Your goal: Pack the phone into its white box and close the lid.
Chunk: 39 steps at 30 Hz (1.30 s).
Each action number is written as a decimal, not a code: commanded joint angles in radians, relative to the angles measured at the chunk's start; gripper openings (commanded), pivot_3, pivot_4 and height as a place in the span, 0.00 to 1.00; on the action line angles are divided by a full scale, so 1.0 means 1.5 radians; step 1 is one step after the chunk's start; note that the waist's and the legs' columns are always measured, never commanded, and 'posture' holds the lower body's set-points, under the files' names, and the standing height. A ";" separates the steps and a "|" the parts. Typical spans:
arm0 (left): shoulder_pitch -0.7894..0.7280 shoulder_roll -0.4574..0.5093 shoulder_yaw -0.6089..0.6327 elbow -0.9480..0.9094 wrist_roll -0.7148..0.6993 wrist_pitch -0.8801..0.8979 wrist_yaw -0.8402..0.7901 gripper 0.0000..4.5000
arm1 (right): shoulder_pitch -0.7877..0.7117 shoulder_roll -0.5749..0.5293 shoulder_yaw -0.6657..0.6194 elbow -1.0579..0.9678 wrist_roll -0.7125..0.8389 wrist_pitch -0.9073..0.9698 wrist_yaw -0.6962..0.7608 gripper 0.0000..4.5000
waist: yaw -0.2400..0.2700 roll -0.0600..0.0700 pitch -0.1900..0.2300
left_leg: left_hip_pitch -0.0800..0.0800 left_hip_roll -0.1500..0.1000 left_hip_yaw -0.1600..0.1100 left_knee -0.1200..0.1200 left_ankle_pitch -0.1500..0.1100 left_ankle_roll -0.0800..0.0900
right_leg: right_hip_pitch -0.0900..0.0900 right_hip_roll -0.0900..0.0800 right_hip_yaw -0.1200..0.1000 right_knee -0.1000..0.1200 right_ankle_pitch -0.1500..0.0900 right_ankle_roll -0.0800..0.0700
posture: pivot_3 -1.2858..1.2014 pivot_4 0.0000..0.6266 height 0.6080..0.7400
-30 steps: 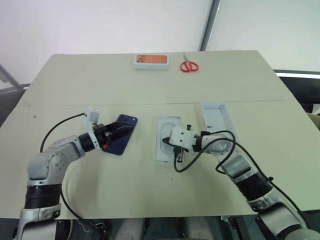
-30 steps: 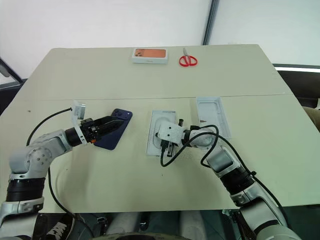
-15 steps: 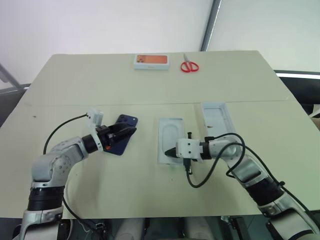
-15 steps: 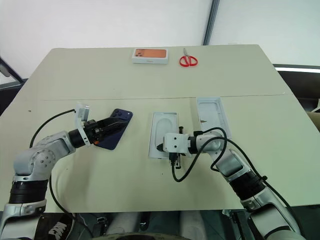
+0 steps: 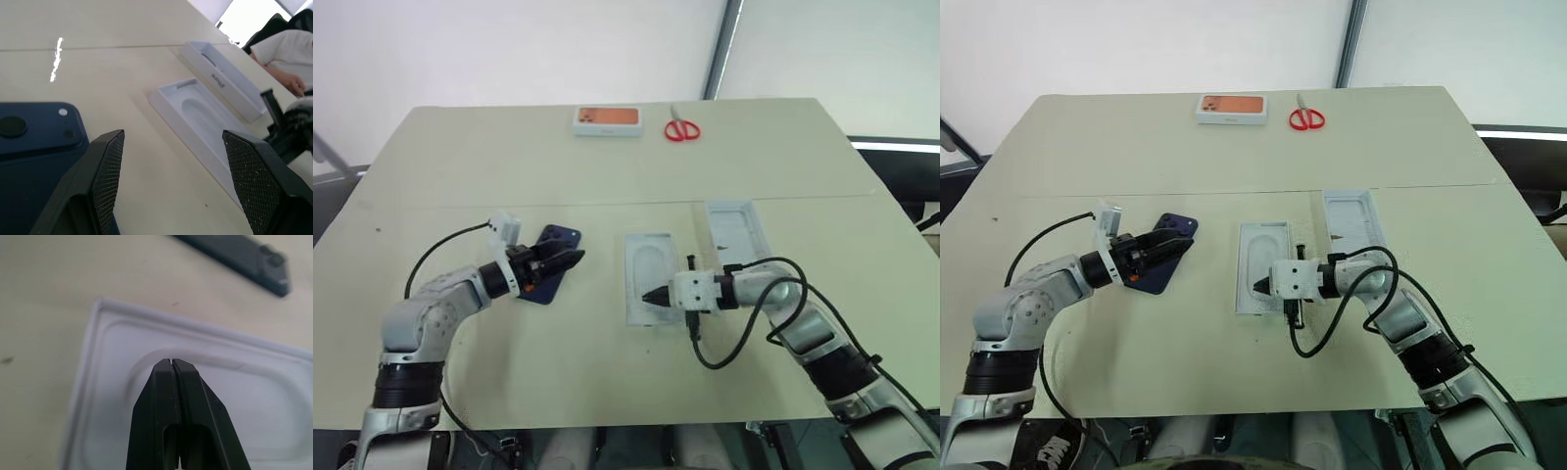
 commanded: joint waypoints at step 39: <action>-0.200 0.100 -0.200 0.456 0.206 0.111 -0.307 0.76 | -0.218 0.275 0.162 0.148 -0.150 0.348 -0.141 0.01 | 0.002 0.004 -0.005 | 0.004 -0.001 -0.001 0.000 0.000 0.000 | -0.002 0.000 0.000 0.005 0.000 0.000 | 0.52 0.24 1.00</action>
